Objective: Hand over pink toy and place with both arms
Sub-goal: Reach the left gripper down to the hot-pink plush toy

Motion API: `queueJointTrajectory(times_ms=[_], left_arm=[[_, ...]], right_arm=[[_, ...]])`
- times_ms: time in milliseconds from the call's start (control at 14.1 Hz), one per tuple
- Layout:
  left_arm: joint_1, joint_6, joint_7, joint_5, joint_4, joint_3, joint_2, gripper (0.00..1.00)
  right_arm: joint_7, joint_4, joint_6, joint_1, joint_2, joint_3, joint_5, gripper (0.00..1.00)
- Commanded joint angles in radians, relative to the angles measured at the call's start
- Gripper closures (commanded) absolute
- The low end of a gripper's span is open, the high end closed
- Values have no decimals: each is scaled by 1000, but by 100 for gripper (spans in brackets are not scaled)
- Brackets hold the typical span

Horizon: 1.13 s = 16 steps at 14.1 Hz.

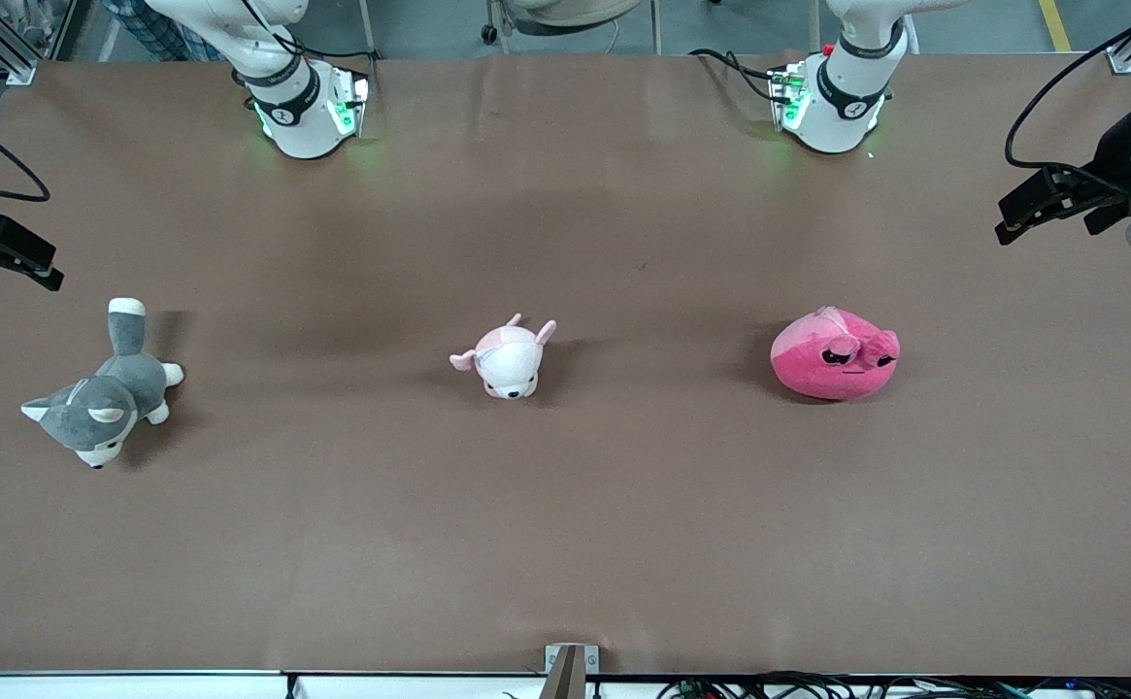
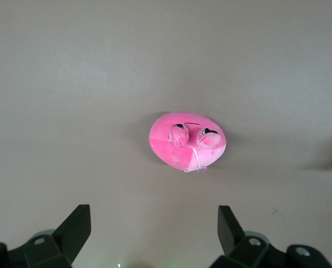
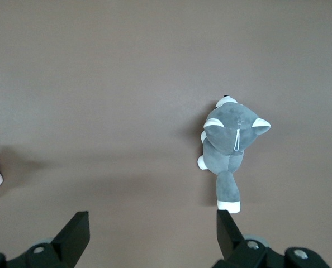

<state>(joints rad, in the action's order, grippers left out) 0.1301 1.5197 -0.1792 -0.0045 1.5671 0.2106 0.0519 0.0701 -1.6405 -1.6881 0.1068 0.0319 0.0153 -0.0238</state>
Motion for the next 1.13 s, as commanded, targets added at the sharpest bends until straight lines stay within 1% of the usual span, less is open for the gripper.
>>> queueJointTrajectory(times_ms=[0, 141, 283, 424, 495, 778, 919, 1061], left_arm=[[3, -13, 3, 12, -25, 1, -11, 0], [9, -12, 1, 12, -27, 0, -14, 0], [16, -12, 16, 12, -35, 0, -55, 0], [32, 6, 27, 2, -38, 0, -116, 0], [54, 48, 26, -5, -27, 1, -148, 0], [54, 223, 17, -9, 88, 3, -210, 0], [52, 333, 6, -73, 186, 9, -207, 0], [46, 367, 6, -118, 238, 10, -211, 0]], right_arm=[[2, -27, -10, 16, 28, 9, 13, 0], [2, -25, -12, 16, 28, 9, 13, 0], [2, -24, -10, 16, 28, 11, 13, 0], [1, -10, -19, 17, 26, 11, 15, 0], [2, 4, -19, 17, 23, 11, 15, 0], [-3, 13, -4, 19, 22, 11, 13, 0], [-6, 13, 5, 19, 22, 11, 13, 0], [-7, 18, 4, 11, 19, 12, 15, 0]])
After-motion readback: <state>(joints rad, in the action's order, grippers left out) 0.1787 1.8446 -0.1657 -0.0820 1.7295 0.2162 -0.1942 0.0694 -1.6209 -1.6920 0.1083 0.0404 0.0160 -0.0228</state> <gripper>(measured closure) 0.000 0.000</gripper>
